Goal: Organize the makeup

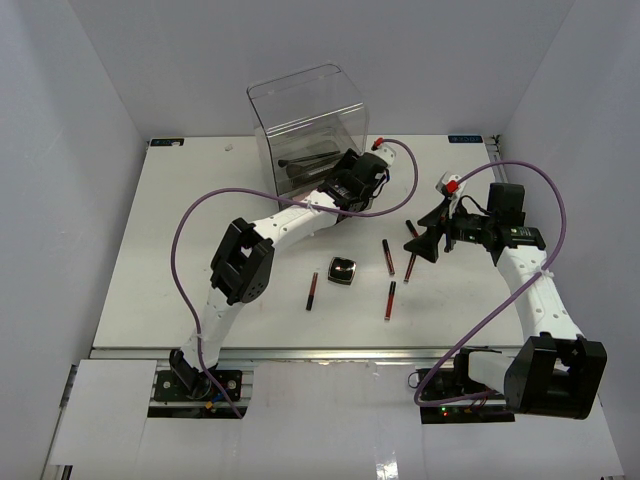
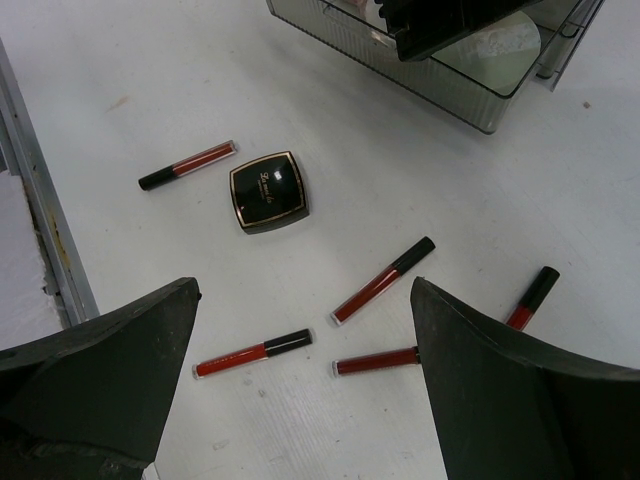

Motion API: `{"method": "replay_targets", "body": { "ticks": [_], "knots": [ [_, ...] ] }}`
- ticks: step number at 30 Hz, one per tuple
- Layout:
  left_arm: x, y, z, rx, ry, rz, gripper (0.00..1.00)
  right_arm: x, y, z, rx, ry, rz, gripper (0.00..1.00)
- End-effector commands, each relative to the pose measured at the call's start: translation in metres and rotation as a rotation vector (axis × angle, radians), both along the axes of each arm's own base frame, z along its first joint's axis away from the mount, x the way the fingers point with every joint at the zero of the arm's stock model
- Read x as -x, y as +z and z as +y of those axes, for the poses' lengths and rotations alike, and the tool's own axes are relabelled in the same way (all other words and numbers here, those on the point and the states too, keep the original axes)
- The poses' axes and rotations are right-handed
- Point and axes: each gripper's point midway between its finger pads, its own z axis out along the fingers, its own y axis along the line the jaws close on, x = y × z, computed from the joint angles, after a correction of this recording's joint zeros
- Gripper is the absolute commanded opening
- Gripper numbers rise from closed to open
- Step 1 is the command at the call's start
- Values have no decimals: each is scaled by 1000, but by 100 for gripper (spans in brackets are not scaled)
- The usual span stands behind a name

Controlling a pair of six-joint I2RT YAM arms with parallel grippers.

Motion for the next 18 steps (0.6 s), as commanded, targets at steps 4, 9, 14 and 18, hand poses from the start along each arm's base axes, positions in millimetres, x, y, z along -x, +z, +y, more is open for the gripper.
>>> {"method": "replay_targets", "body": {
  "ticks": [4,9,14,18],
  "knots": [
    [-4,32,6,32,28,-50,81,0,4,1,-20,16,-17,93],
    [-1,42,4,62,20,-56,80,0,4,1,-22,16,-17,93],
    [13,72,-6,171,-22,-60,72,0,2,1,-25,20,-12,93],
    [37,94,-6,282,-76,-25,52,4,0,3,-27,48,-9,94]
  ]
}}
